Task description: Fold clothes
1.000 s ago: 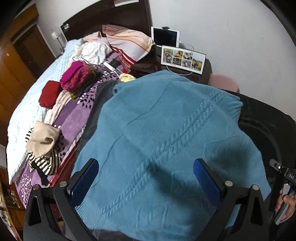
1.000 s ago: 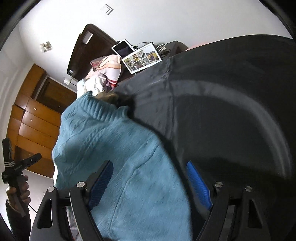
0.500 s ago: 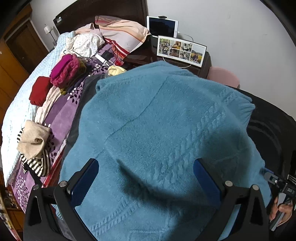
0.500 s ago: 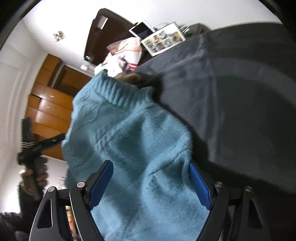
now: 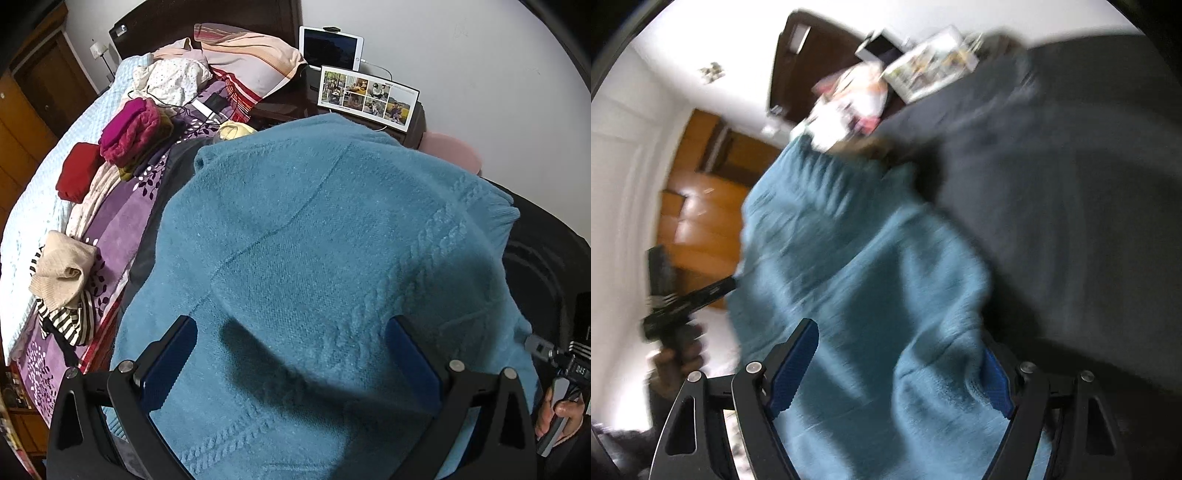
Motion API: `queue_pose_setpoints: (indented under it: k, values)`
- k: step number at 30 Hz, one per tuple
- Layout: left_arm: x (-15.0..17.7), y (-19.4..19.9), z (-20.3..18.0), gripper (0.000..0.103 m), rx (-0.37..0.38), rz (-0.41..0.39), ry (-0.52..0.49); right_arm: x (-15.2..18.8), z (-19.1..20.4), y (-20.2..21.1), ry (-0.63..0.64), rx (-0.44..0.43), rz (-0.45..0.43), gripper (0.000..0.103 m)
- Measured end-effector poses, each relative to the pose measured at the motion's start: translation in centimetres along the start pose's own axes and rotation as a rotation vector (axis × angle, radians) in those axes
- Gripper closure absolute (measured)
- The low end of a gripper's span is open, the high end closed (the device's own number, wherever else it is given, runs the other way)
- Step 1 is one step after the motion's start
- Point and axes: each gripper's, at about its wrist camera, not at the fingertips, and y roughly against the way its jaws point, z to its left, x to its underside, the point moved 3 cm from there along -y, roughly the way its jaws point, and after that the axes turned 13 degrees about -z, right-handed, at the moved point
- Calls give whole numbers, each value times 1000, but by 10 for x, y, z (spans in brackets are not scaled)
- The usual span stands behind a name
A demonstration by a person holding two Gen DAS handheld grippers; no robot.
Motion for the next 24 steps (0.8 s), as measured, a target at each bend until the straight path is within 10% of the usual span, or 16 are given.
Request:
queue_pose_setpoints:
  k: [7, 10, 12, 15, 24]
  values:
    - [1, -3, 3, 0, 14, 3, 14, 8, 7, -8, 25, -12, 39, 22]
    - [1, -3, 3, 0, 15, 3, 15, 3, 1, -13, -5, 59, 4, 57]
    - [1, -2, 3, 0, 14, 2, 14, 2, 2, -13, 12, 123, -15, 80]
    - [2, 2, 5, 0, 10, -3, 17, 2, 7, -10, 70, 227, -44, 88]
    - [8, 16, 11, 0, 0, -17, 32, 9, 82, 24, 611, 704, -229, 91]
